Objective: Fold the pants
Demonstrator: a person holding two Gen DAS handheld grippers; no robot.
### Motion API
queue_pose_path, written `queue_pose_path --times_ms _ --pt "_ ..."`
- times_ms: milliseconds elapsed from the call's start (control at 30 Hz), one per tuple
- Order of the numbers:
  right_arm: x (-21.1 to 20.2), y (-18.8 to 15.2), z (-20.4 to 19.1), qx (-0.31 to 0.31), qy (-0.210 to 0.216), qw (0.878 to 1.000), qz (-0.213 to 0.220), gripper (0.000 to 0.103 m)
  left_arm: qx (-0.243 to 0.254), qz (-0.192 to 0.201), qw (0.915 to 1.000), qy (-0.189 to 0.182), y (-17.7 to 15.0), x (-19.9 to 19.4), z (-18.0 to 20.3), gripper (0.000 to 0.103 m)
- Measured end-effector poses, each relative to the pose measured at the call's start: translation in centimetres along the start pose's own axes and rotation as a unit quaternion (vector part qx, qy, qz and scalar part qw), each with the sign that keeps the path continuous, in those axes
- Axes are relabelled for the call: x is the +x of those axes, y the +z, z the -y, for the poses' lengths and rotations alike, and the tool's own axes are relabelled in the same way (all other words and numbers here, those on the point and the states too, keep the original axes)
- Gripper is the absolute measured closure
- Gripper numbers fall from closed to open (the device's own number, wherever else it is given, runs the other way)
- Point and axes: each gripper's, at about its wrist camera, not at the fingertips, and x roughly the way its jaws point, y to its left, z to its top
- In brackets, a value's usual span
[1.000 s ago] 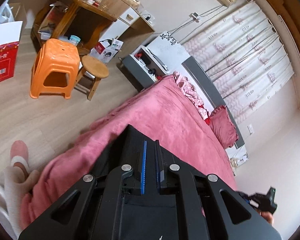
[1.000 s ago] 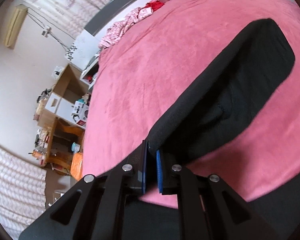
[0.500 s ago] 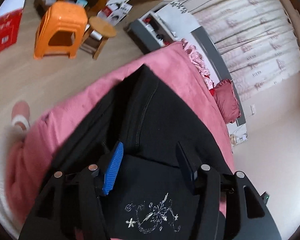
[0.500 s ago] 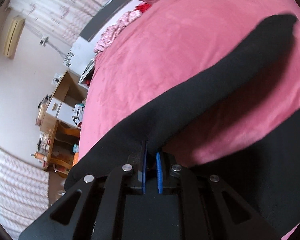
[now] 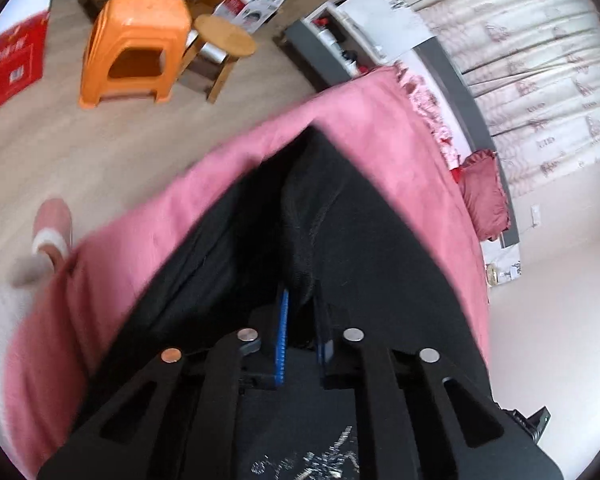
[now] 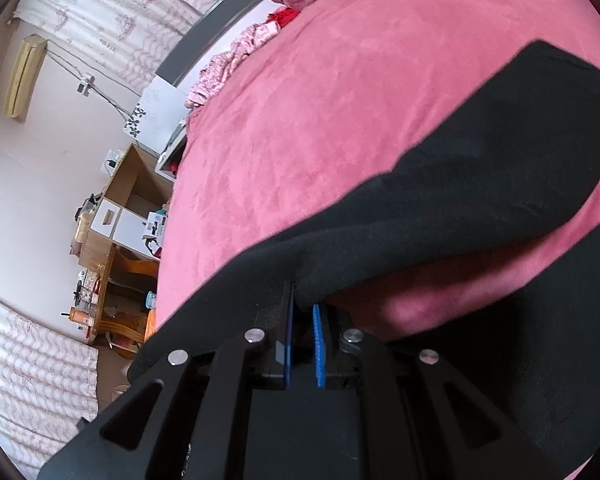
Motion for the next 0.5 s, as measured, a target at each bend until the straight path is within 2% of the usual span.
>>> queue_pose_path --times_ms 67,267,367,433,500 --pt "-1.1 0.0 -0.8 -0.012 0.008 1.0 0.008 0.095 0.005 0.01 0.9996 -0.028 1.1 -2.4 0.7 0.096" --pt "-5.3 -1.7 -1.3 -0.049 0.037 0.998 0.017 0.095 0.038 0.04 0.9961 -0.068 2.6 -8.6 1.7 0.097" --pt "-6.5 -3.9 -0.4 -0.06 0.037 0.997 0.003 0.095 0.06 0.031 0.9962 -0.055 2.0 -9.6 1.2 0.097" --pt "-6.9 -6.1 0.7 -0.071 0.02 0.997 -0.012 0.095 0.069 0.02 0.9968 -0.034 0.7 -9.5 0.0 0.097" --pt "-6.9 -8.2 1.8 -0.074 0.006 0.997 -0.027 0.095 0.056 0.009 0.9982 -0.02 -0.4 -9.0 -1.5 0.097"
